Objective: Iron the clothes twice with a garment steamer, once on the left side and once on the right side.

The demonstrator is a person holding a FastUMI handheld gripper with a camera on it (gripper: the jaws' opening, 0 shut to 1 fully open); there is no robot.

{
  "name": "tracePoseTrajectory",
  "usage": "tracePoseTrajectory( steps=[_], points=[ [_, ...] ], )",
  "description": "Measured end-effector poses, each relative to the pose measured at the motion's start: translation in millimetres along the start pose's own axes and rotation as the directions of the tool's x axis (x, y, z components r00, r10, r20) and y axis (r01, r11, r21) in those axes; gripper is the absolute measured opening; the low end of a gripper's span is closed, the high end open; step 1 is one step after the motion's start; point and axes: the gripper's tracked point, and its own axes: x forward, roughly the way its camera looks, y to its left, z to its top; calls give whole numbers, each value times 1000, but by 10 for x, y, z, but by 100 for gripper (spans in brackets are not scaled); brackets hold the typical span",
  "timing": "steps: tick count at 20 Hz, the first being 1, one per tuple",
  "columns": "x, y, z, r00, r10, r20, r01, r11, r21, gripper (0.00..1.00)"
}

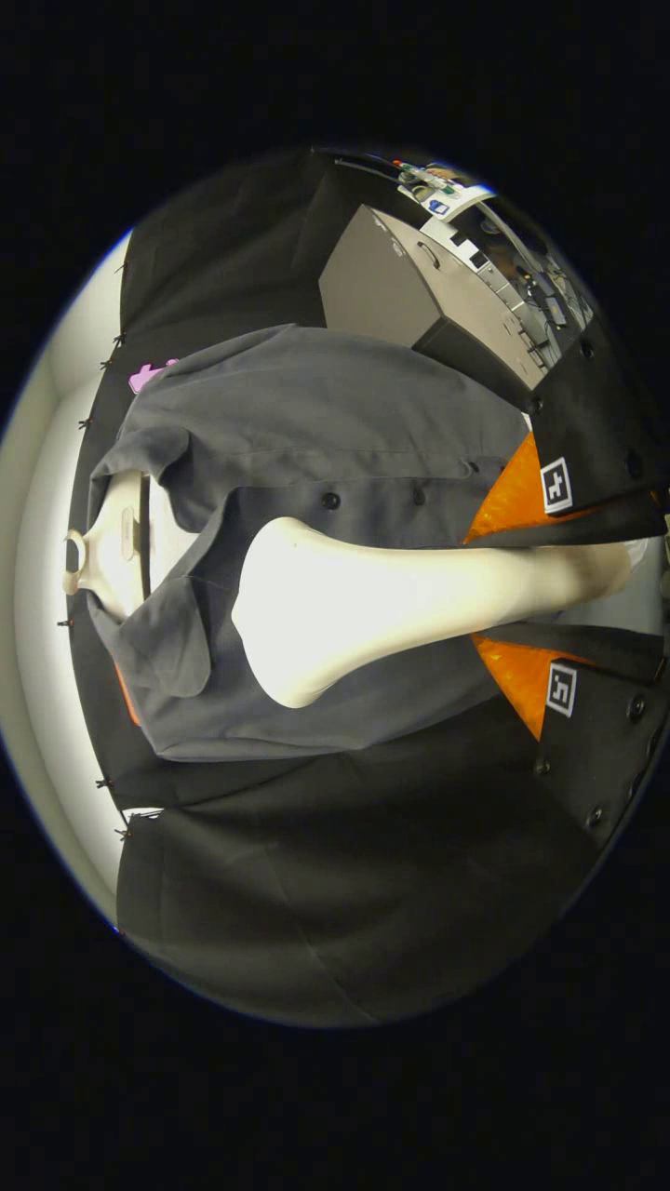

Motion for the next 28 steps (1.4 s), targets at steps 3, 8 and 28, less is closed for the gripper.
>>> tracePoseTrajectory(
  steps=[3, 8, 28],
  points=[
    [171, 21, -221, 998, -1, -58, 1, 1000, 3, 44],
    [411, 7, -585, 989, -6, -150, 7, 1000, 5, 44],
    [754, -298, -2021, 909, -32, -415, 33, 999, -5, 45]
  ],
)
